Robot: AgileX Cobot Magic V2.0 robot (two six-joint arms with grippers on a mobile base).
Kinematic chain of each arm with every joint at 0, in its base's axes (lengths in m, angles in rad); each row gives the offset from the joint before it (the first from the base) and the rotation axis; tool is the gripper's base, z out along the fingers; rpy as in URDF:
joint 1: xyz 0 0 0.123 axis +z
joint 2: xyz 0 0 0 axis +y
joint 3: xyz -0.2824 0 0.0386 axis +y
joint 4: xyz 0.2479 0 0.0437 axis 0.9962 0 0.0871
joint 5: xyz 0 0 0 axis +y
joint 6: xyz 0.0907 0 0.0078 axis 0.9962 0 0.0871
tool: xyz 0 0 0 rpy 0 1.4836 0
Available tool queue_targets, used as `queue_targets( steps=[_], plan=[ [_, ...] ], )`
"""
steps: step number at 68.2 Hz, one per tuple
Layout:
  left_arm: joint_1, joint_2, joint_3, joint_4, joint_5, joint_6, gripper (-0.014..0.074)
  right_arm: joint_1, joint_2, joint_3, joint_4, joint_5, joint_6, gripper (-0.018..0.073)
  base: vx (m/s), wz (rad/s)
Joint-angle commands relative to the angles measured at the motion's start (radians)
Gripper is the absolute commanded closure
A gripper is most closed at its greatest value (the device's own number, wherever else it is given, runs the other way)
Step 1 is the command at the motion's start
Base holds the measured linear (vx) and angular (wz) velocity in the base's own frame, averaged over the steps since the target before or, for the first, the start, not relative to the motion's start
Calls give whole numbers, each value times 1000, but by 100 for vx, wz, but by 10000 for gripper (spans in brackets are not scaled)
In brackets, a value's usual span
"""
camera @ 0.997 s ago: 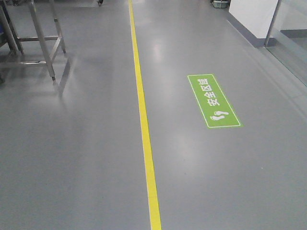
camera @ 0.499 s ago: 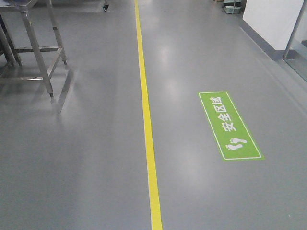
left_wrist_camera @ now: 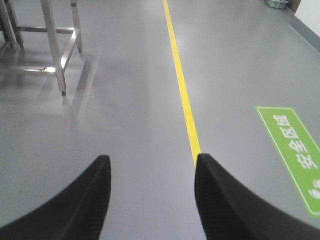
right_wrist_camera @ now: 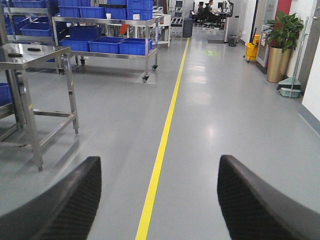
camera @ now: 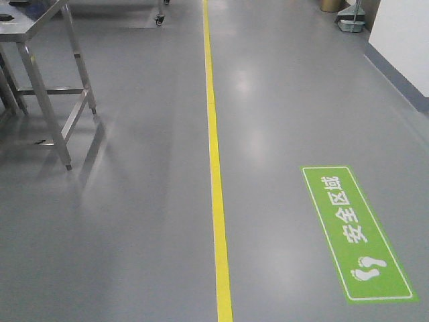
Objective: Move and align brake pads A on conveyor
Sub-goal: 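Drive the base along the yellow line past the green floor sign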
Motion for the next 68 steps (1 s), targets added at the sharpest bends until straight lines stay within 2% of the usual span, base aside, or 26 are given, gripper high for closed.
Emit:
queue_targets(
  steps=[1,68],
  plan=[
    [-2,7,-26,-6,-66,0,219,-5,14,-24,-5,-81,0,75,70,3],
    [-2,7,-26,-6,-66,0,219,-5,14,-24,-4,-81,0,75,72,-1]
  ],
)
